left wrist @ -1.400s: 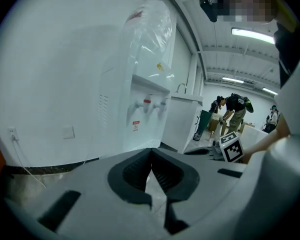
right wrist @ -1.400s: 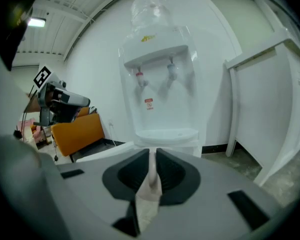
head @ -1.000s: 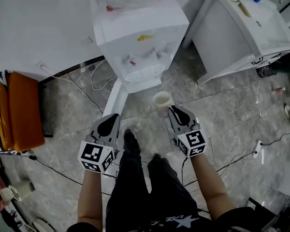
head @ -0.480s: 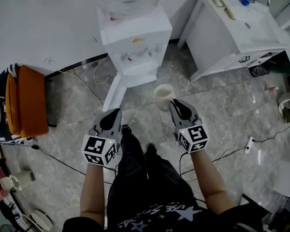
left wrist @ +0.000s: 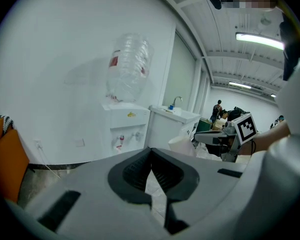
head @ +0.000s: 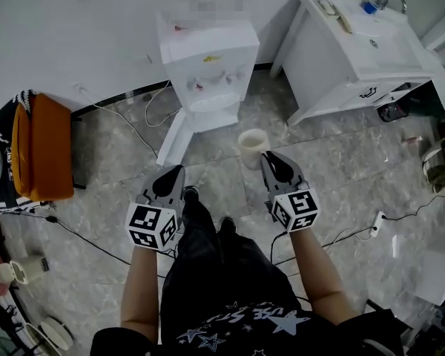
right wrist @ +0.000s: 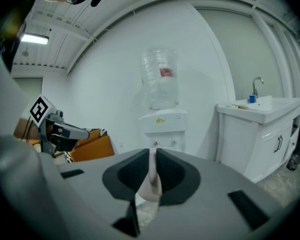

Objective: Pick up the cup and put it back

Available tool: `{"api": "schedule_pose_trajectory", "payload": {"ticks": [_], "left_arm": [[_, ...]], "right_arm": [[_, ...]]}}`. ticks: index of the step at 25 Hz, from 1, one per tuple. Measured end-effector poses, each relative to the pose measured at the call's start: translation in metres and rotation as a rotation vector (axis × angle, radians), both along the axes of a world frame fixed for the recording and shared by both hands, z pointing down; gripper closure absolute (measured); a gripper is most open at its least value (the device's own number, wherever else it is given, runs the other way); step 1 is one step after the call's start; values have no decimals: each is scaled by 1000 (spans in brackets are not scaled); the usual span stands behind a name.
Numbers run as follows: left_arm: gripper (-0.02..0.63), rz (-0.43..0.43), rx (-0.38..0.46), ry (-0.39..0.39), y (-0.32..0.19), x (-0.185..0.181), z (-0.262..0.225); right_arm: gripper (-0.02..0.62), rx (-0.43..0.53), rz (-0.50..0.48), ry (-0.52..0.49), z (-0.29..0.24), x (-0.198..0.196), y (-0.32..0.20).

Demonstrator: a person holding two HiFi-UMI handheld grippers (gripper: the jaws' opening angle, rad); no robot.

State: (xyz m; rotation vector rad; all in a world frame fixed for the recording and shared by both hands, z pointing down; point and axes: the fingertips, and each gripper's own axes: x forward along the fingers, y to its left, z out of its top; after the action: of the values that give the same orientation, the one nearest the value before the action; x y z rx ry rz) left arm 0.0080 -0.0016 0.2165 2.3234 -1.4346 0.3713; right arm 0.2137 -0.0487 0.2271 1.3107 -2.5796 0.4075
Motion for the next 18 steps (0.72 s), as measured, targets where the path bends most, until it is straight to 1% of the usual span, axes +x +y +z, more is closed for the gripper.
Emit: {"api": "schedule_pose_trajectory", "payload": {"ticks": [5,11,15,18], "left_arm": [[595,-27,-24,0,2,-11,22],[595,-70,-36,-5,-15,-33,55],[595,-89,-46,-2,-33,-46,87],[595,-105,-36,-9,-55,-67,117]], "right_arm": [[546,-30,-13,19,22,-5,2],[546,-66,-31,36,65,-22,-9],[546,-79,-36,43,98,-35,-26],[546,-67,-32,37,127,-50,-49]]}}
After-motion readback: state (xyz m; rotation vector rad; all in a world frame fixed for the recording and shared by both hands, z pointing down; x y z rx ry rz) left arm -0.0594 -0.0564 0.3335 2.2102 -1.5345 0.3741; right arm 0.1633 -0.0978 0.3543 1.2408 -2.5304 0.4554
